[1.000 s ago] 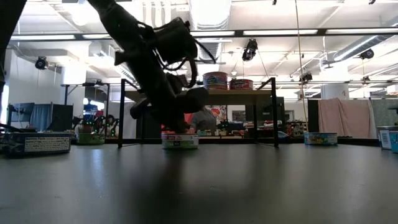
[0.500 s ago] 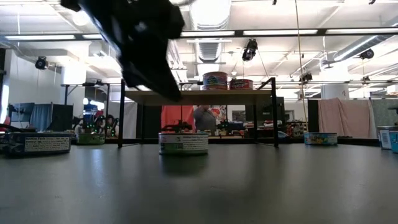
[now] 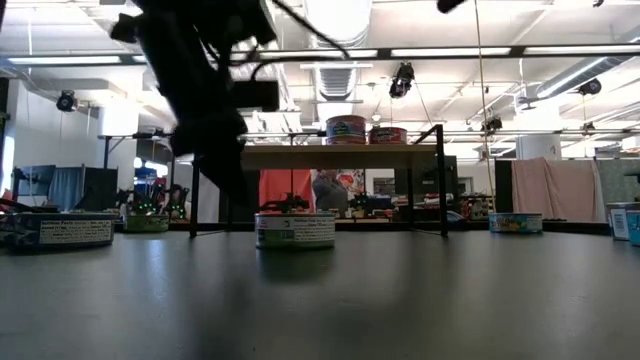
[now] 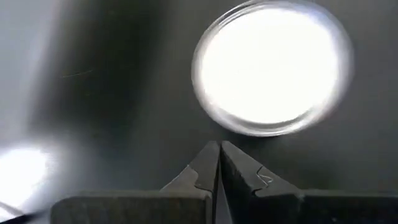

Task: Stack canned seafood by type on shelf
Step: Put the white-green tuna can on the shelf

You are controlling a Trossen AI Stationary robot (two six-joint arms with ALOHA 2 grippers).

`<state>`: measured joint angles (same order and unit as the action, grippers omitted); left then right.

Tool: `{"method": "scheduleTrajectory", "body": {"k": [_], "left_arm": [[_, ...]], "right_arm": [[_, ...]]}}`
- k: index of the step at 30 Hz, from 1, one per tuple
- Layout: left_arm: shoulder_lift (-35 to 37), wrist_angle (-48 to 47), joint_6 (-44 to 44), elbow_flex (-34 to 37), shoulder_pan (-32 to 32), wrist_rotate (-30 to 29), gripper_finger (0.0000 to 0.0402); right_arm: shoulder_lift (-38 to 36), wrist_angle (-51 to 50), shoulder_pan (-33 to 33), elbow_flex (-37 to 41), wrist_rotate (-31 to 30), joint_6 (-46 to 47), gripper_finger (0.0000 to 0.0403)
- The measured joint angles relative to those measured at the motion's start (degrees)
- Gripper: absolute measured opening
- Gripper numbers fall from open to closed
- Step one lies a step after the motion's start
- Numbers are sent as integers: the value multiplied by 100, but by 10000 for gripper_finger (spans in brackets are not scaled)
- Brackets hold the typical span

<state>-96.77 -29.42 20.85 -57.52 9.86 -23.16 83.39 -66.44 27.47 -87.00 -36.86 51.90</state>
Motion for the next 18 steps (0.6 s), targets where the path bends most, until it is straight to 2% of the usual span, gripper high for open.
{"method": "scheduleTrajectory", "body": {"k": [5, 7, 10, 13, 18], "left_arm": [[-200, 144, -406, 4, -307, -373, 1], [-303, 309, -487, 4, -384, -153, 1], [-387, 550, -470, 5, -386, 549, 1], [-413, 635, -283, -73, -157, 1118, 1], [-375, 694, -253, -394, 391, 1178, 1]], "right_arm": [[-2, -277, 255, 1, 54, 571, 9], [-6, -318, 335, 2, 67, 709, 9], [-2, -382, 442, 0, 131, 943, 9], [7, -409, 567, 2, 278, 1186, 9], [5, -764, 756, 2, 263, 1333, 9]]}}
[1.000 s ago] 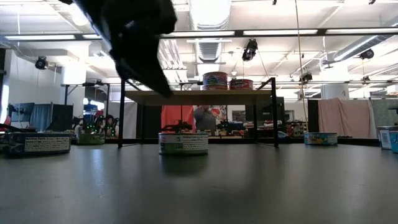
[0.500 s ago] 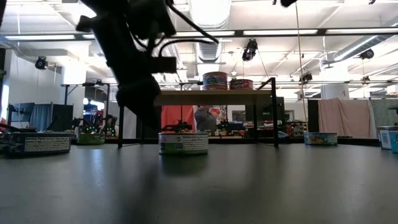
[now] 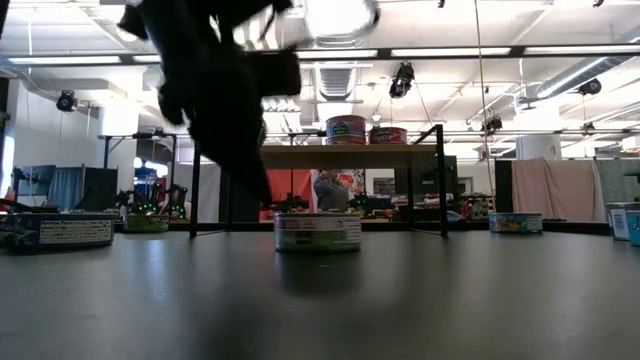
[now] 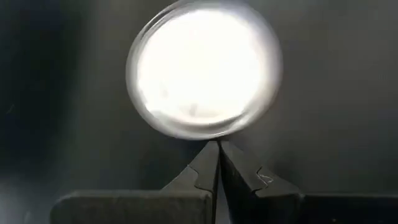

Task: Stack canned seafood by type on shelf
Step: Put the white-green tuna can on the shelf

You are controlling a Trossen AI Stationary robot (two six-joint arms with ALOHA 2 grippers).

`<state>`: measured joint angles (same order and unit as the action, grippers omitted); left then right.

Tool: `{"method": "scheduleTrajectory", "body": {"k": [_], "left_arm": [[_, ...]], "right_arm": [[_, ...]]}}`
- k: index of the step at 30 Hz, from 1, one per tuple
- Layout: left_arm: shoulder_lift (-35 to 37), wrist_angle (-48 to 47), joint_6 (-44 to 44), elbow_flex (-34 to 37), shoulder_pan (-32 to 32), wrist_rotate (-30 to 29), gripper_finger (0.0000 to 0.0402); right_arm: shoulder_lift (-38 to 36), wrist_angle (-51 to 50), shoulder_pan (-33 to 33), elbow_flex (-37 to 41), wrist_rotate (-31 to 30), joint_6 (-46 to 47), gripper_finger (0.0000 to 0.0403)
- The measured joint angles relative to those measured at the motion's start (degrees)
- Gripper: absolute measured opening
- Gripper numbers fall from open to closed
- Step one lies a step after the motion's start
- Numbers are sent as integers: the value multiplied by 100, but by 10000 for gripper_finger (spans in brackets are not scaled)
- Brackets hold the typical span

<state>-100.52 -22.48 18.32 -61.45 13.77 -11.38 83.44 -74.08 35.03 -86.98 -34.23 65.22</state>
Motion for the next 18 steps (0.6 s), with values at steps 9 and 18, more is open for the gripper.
{"method": "scheduleTrajectory", "body": {"k": [9, 18], "left_arm": [[-17, -96, -519, -422, 550, -306, 1], [-16, -575, -607, -450, 453, -271, 2]], "right_arm": [[74, -211, 22, 46, -19, -167, 9], [482, -195, 7, 374, 4, -108, 34]]}}
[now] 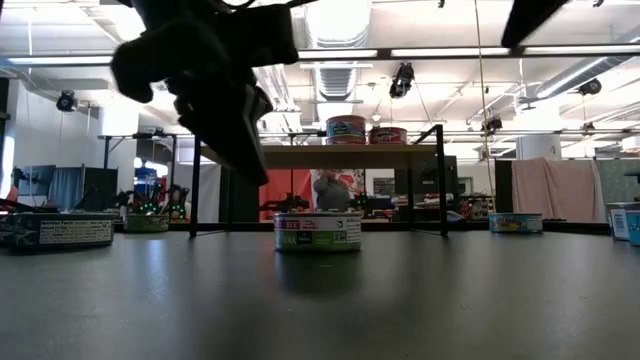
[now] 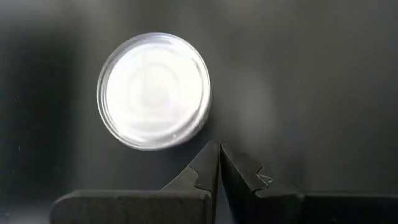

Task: Stack canned seafood by type on shelf
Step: Put the white-green tuna can on the shelf

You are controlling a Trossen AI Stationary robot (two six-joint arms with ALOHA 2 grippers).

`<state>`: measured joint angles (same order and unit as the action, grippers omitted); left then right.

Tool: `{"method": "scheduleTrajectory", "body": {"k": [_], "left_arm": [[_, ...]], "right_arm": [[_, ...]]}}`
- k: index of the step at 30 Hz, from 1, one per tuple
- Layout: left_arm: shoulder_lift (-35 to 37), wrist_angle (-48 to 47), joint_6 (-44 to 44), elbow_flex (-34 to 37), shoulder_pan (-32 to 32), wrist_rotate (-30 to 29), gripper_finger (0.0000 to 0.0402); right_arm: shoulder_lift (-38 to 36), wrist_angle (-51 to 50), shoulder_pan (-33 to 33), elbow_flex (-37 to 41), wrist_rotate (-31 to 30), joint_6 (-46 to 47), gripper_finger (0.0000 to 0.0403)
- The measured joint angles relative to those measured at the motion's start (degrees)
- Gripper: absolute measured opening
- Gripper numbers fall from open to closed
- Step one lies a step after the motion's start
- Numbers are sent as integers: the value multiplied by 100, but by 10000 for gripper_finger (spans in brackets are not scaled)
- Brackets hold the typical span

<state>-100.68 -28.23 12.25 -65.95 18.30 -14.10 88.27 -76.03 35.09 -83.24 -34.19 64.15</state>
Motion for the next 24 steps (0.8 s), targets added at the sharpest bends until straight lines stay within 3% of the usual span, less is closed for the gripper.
{"method": "scheduleTrajectory", "body": {"k": [5, 10, 18, 24], "left_arm": [[15, -130, -735, 72, -250, 303, 22], [15, -121, -977, 104, -729, 264, 70], [-204, -170, -1165, 124, -1092, 266, 186], [-609, -68, -1623, 125, -1071, 318, 280]], "right_arm": [[282, -2, -24, 102, 144, 394, 116], [467, -2, -24, 102, 167, 711, 212], [525, -18, -24, 102, 327, 803, 321], [525, -209, -24, 107, 322, 719, 363]]}}
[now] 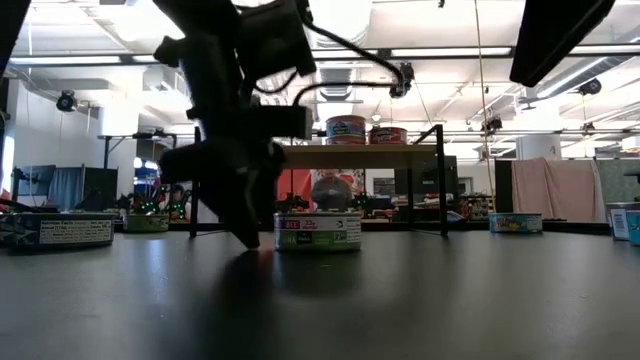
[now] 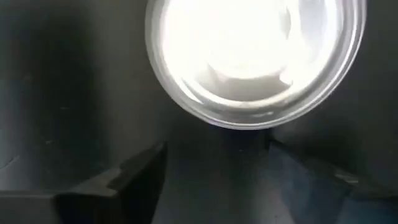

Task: Stack canned seafood by type on shelf
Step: Put the white-green tuna can on the shelf

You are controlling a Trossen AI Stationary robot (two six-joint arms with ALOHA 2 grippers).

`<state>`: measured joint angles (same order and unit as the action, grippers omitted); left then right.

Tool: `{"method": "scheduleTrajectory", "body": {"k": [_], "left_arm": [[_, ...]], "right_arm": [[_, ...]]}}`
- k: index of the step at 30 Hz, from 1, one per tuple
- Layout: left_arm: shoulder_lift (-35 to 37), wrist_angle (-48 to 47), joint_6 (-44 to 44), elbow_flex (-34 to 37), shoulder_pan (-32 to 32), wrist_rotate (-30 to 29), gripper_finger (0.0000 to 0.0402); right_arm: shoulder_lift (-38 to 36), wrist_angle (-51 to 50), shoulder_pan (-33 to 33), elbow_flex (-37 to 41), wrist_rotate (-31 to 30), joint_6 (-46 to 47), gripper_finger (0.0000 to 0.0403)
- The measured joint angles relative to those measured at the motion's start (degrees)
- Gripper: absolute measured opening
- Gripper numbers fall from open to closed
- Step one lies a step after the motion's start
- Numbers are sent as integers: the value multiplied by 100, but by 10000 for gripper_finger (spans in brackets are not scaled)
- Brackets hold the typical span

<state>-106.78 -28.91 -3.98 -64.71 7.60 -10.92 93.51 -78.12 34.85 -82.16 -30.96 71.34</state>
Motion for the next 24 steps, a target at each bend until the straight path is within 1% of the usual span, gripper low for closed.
{"method": "scheduleTrajectory", "body": {"k": [2, 4, 8, 14, 17, 19, 21, 24], "left_arm": [[-85, 133, -199, -2, -3, 81, 306], [-158, 329, -289, -4, -14, 282, 327], [-265, 980, -247, -5, -13, 690, 352], [-340, 1706, -38, 4, 1, 878, 359], [-377, 2146, 262, 19, 14, 884, 359], [-377, 2603, 493, 100, 40, 885, 359], [-377, 3117, 778, 245, 87, 829, 359], [-382, 3643, 1131, 467, 227, 576, 359]], "right_arm": [[0, -1, 0, 1, -3, -84, 367], [-2, 6, 0, 5, -3, -176, 368], [-2, -2, 0, 6, 15, -189, 368], [-2, 1, 0, 6, 202, -193, 368], [-2, 11, 0, 7, 432, -192, 368], [-2, 20, 0, 8, 494, -191, 368], [-2, 30, 0, 8, 551, -191, 368], [-2, 52, 0, 8, 576, -199, 368]]}}
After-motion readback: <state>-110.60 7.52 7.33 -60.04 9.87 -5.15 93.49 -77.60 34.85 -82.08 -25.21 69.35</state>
